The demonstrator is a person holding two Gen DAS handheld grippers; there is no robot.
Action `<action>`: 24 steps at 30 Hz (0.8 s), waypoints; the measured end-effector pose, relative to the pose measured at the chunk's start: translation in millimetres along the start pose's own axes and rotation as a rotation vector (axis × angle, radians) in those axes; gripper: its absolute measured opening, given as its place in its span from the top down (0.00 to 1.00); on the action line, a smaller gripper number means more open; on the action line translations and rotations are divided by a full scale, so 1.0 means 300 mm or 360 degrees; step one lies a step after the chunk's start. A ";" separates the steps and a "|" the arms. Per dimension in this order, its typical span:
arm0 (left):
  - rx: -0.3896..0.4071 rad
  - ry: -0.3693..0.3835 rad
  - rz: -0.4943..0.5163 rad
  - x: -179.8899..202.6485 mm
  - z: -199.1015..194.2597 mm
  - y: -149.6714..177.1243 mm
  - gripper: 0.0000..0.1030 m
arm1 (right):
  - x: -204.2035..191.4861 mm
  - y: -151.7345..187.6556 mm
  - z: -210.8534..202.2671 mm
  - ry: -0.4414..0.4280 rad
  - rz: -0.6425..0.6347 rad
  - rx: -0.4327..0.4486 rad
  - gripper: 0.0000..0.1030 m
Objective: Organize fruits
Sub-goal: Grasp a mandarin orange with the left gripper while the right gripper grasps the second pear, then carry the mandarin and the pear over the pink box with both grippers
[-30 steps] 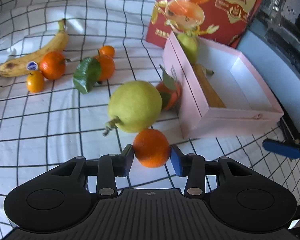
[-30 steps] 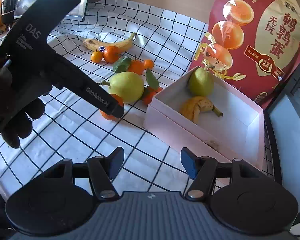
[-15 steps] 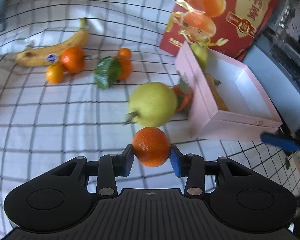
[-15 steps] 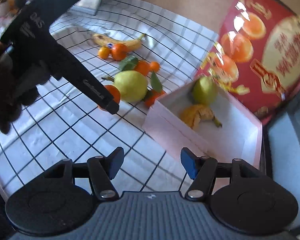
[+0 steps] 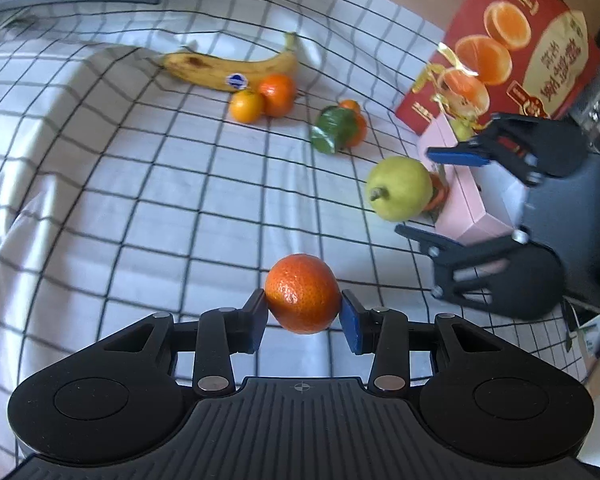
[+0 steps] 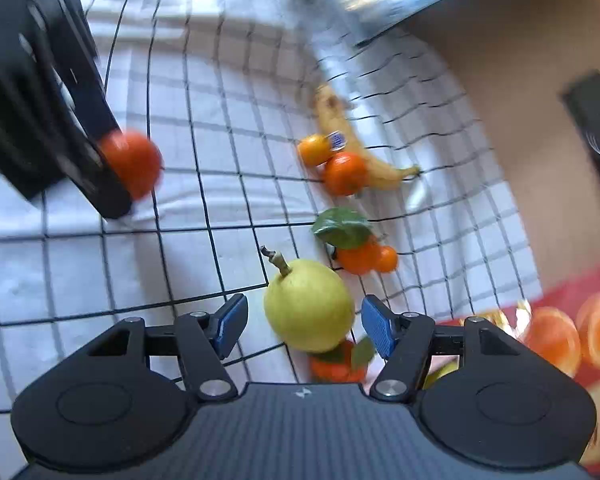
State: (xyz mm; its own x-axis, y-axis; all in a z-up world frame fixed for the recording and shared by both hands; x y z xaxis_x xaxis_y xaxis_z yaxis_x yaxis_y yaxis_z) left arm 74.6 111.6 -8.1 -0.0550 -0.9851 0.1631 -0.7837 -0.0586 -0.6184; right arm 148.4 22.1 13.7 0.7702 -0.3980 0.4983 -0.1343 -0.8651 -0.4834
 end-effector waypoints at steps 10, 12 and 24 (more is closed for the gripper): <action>0.0001 0.0008 -0.0105 -0.060 -0.005 0.033 0.58 | 0.013 -0.030 0.184 -0.0022 -0.0157 -0.0177 0.35; 0.0000 0.0015 -0.0102 -0.060 -0.003 0.030 0.57 | 0.026 -0.037 0.195 -0.0042 -0.0129 -0.0191 0.36; -0.0043 0.0063 -0.0066 -0.036 0.036 0.005 0.57 | 0.099 -0.007 0.114 -0.0276 0.0634 -0.0153 0.39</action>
State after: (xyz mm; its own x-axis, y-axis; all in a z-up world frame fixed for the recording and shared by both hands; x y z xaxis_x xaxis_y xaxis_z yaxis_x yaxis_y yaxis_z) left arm 80.6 120.4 -19.1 -0.0461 -0.9746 0.2191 -0.8023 -0.0945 -0.5893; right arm 192.8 22.6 5.0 0.7389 -0.6558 0.1549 -0.4925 -0.6824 -0.5402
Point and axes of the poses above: each gripper's, at about its wrist camera, not at the fingertips, and z roughly the way its jaws point, x to its right, y to its underside, the point moved 7 cm from there along z, roughly the way its jaws point, and after that the axes turned 15 degrees about z, right-handed, at the moved point
